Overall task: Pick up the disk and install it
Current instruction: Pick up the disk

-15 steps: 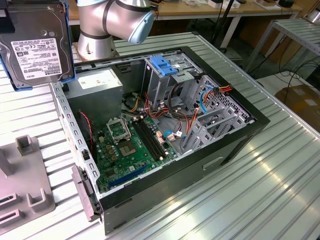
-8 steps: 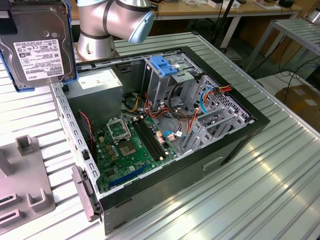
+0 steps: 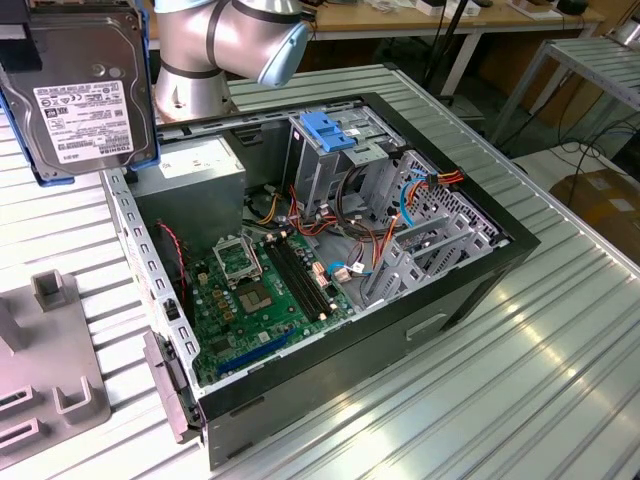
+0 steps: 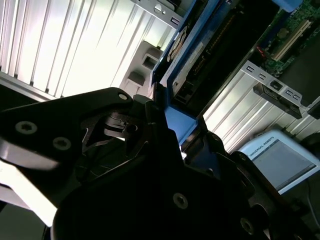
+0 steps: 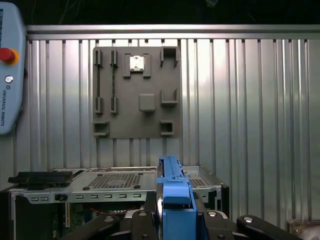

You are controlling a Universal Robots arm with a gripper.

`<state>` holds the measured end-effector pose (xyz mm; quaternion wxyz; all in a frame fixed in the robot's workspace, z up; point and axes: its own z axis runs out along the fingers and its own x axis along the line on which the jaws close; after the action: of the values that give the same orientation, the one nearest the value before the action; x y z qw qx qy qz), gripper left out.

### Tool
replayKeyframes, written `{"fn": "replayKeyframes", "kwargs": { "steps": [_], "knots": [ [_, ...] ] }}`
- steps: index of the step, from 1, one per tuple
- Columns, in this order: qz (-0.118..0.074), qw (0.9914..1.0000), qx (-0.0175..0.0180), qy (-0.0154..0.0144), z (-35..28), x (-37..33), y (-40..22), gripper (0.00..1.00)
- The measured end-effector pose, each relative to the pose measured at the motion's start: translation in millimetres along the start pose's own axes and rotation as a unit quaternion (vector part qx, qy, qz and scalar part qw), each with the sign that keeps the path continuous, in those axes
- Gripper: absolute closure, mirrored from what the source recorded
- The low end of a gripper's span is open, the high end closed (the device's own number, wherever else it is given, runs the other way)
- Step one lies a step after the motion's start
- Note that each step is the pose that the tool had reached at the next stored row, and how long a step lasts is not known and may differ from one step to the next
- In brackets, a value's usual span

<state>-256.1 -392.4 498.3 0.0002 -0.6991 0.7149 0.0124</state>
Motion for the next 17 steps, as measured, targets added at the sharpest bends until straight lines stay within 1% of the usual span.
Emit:
{"fn": "replayKeyframes", "kwargs": {
  "steps": [14,17],
  "knots": [
    [0.000,1.00000,0.0000,0.0000,-0.3,6.8,-6.9,0.63],
    [0.000,1.00000,0.0000,0.0000,-0.4,8.7,-9.8,0.63]
  ]
}}
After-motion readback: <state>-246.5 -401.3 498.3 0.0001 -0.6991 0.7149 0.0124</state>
